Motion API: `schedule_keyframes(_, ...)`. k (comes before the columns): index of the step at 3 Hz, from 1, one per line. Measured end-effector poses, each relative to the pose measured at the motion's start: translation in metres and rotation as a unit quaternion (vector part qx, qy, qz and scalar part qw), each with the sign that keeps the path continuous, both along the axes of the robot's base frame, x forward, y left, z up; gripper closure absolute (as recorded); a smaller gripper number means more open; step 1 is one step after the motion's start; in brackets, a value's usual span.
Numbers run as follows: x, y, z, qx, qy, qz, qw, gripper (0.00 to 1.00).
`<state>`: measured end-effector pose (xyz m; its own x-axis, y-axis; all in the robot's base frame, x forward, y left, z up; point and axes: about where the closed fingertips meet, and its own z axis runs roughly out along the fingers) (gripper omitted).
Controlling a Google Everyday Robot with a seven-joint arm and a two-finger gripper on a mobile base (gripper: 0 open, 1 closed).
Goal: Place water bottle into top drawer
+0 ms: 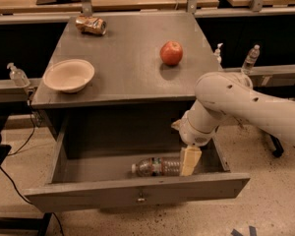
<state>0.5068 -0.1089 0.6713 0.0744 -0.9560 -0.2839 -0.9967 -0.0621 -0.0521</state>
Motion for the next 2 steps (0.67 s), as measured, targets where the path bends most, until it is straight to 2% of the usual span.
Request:
schedule_keyframes(1, 0.0001, -0.0014, 0.0011, 0.009, -0.001, -0.002, 1.0000, 0.01)
schedule_keyframes(2, -0.0009, -0.0092, 0.0110, 0.023, -0.016, -0.013, 0.9995, 0.15)
